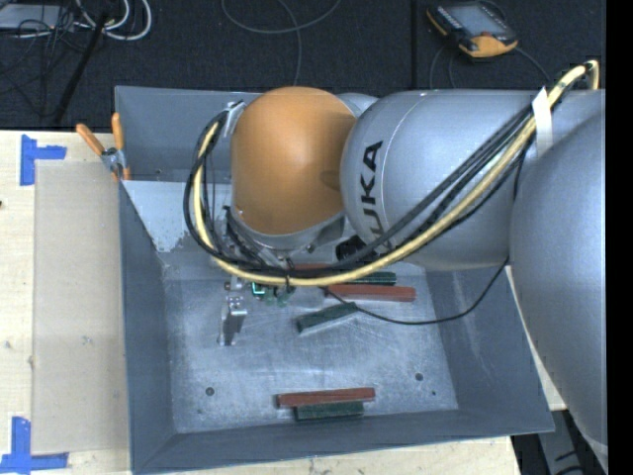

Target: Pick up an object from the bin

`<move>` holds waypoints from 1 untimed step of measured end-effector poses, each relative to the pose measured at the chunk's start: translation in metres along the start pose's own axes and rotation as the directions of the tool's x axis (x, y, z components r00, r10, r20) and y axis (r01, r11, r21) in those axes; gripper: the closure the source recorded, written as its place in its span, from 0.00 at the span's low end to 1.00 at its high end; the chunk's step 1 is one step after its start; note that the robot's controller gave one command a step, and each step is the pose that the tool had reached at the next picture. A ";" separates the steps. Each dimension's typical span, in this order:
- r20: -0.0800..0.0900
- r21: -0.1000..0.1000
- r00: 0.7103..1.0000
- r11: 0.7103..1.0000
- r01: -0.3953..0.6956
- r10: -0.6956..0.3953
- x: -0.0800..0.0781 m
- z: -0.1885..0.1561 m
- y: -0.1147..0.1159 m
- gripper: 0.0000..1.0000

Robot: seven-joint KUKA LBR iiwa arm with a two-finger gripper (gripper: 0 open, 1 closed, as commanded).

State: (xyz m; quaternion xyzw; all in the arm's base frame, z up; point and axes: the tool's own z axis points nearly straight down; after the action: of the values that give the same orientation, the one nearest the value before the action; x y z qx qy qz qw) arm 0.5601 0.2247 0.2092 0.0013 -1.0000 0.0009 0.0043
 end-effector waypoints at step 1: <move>0.007 -0.002 1.000 1.000 -0.006 0.006 -0.002 -0.004 -0.002 1.00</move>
Offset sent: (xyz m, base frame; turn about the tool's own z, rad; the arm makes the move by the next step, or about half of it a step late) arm 0.0000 0.0000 0.0000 0.0000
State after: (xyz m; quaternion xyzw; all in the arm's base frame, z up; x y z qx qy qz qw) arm 0.5624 0.2230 0.2135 -0.0018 -1.0000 0.0001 0.0006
